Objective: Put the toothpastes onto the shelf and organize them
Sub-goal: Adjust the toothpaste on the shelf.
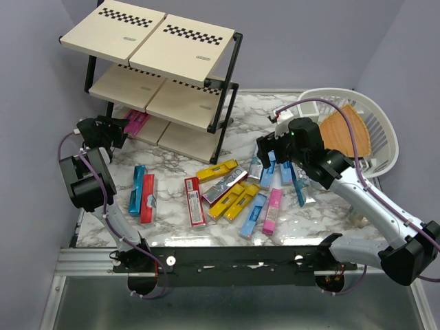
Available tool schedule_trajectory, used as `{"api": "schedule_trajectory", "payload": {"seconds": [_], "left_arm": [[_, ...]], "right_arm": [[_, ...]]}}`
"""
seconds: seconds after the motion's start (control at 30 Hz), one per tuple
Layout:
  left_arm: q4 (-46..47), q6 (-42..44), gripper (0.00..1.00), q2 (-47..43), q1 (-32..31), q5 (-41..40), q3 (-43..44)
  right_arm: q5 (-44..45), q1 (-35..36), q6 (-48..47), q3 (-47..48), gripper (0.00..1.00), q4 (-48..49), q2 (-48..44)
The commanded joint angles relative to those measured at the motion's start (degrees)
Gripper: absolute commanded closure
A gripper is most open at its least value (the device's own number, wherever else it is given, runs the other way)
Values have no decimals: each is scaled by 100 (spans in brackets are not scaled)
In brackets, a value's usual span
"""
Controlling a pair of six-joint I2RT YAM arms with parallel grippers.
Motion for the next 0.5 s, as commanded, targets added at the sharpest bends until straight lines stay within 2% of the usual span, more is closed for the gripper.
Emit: {"api": "schedule_trajectory", "payload": {"seconds": [0.0,0.2,0.47], "left_arm": [[78,-6,23,59,52,23,99],[-387,397,19,-432,52,102,-155],[-1389,1522,14,-1829,-1,-152,-823]], "right_arm": [[98,-31,18,83,1,-206,-66],[81,-31,123,180,0,-443,-40],[230,-31,799,215,0,-1348,399]]}}
